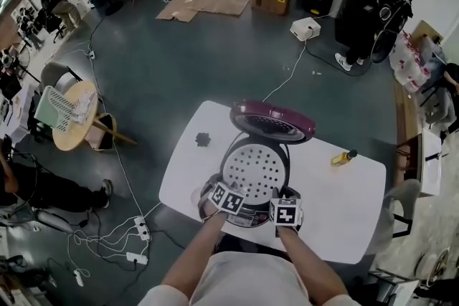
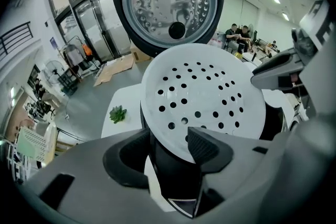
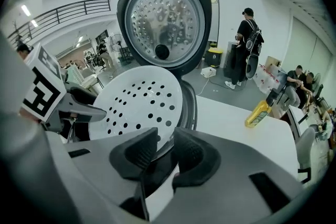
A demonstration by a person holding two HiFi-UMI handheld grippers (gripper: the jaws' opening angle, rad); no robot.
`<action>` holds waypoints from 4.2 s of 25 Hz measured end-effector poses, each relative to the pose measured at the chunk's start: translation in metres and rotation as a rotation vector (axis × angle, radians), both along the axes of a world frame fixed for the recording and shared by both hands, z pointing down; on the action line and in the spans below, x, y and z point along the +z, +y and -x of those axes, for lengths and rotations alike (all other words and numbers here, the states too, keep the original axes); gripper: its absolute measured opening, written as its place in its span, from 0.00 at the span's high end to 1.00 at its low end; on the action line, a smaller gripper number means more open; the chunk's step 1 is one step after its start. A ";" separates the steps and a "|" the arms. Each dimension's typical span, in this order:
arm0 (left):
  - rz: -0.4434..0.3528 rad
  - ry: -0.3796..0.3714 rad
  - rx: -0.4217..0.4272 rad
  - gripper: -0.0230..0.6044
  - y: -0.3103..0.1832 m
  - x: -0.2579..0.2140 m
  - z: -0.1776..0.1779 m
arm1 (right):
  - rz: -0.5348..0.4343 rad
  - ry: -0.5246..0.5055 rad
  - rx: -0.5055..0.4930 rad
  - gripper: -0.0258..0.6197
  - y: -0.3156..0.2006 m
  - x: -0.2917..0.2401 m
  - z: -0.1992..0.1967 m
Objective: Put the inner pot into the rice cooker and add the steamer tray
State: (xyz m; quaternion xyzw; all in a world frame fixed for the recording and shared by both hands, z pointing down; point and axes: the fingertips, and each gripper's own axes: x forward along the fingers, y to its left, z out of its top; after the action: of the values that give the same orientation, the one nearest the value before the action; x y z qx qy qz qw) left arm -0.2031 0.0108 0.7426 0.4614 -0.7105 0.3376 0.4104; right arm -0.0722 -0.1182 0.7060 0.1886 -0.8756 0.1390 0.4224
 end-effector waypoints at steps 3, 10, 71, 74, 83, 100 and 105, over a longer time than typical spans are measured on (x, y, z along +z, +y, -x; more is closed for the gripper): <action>0.009 0.009 0.018 0.57 -0.001 0.005 -0.002 | 0.054 0.009 0.028 0.79 -0.003 0.008 -0.002; -0.028 0.012 0.022 0.51 0.001 0.003 0.001 | -0.012 0.056 0.001 0.77 -0.003 0.011 -0.002; -0.813 -0.054 -0.039 0.94 0.098 -0.269 -0.171 | -0.238 -0.599 -0.283 0.94 0.091 -0.257 -0.148; -0.814 -0.073 -0.034 0.94 0.108 -0.273 -0.172 | -0.255 -0.605 -0.271 0.94 0.098 -0.258 -0.153; -0.834 -0.037 -0.009 0.94 0.138 -0.277 -0.156 | -0.262 -0.621 -0.241 0.94 0.118 -0.265 -0.142; -0.873 0.007 0.056 0.94 0.149 -0.282 -0.123 | -0.283 -0.640 -0.191 0.94 0.132 -0.276 -0.125; -0.852 0.006 0.052 0.94 0.154 -0.276 -0.118 | -0.293 -0.642 -0.192 0.94 0.137 -0.276 -0.124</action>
State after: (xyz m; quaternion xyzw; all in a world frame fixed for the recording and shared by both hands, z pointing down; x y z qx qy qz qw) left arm -0.0854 0.1649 0.4664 0.6084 -0.7735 0.0228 0.1763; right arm 0.0518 0.0188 0.4299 0.1107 -0.9879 0.0240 0.1059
